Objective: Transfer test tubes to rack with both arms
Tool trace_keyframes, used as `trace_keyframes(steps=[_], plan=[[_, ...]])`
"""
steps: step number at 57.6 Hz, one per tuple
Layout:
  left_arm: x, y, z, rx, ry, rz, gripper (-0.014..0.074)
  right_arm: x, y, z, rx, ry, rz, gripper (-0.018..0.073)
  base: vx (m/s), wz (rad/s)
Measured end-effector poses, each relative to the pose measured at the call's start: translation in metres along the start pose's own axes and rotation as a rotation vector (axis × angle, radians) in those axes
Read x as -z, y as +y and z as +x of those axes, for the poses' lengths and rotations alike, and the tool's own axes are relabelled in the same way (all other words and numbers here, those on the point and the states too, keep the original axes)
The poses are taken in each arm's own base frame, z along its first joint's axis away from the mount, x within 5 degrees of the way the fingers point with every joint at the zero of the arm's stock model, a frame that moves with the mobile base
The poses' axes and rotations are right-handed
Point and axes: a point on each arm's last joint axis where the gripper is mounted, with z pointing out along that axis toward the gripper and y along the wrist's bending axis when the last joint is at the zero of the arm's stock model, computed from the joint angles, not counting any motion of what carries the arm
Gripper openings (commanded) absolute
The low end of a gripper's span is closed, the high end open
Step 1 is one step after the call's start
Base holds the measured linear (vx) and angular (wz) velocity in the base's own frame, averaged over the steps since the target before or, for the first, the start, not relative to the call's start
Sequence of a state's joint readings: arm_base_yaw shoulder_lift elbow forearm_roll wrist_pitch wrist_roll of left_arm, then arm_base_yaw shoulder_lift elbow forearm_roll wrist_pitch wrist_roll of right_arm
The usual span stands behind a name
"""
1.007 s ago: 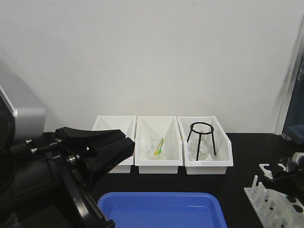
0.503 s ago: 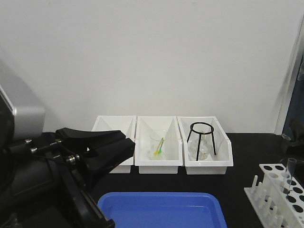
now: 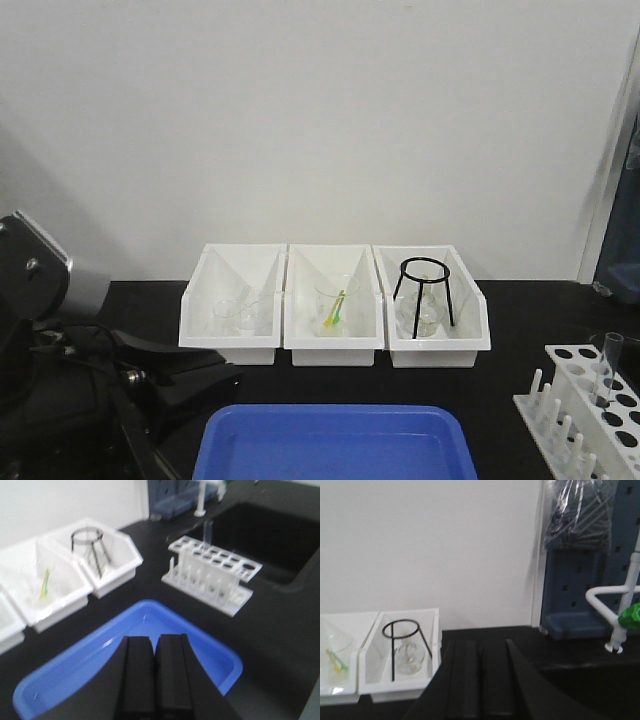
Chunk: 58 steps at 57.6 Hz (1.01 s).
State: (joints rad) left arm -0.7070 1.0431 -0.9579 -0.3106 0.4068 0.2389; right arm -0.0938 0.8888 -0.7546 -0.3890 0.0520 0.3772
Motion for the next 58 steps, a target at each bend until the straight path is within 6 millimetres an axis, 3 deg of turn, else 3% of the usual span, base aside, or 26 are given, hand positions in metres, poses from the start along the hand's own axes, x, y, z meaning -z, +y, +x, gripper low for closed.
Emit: trace_keyframes(steps=[15, 25, 58], plan=[[0.004, 0.02, 0.018, 0.0, 0.208, -0.08, -0.0015, 0.041, 0.033, -0.004, 0.019, 0.038, -0.182, -0.0008, 0.0, 0.0], [0.006, 0.026, 0.022, 0.015, 0.252, -0.135, -0.0015, 0.058, 0.042, -0.009, 0.009, 0.01, -0.277, -0.0008, 0.0, 0.0], [0.008, 0.028, 0.025, 0.027, 0.286, -0.157, -0.0015, 0.063, 0.042, -0.008, 0.008, 0.018, -0.285, -0.0008, 0.0, 0.0]])
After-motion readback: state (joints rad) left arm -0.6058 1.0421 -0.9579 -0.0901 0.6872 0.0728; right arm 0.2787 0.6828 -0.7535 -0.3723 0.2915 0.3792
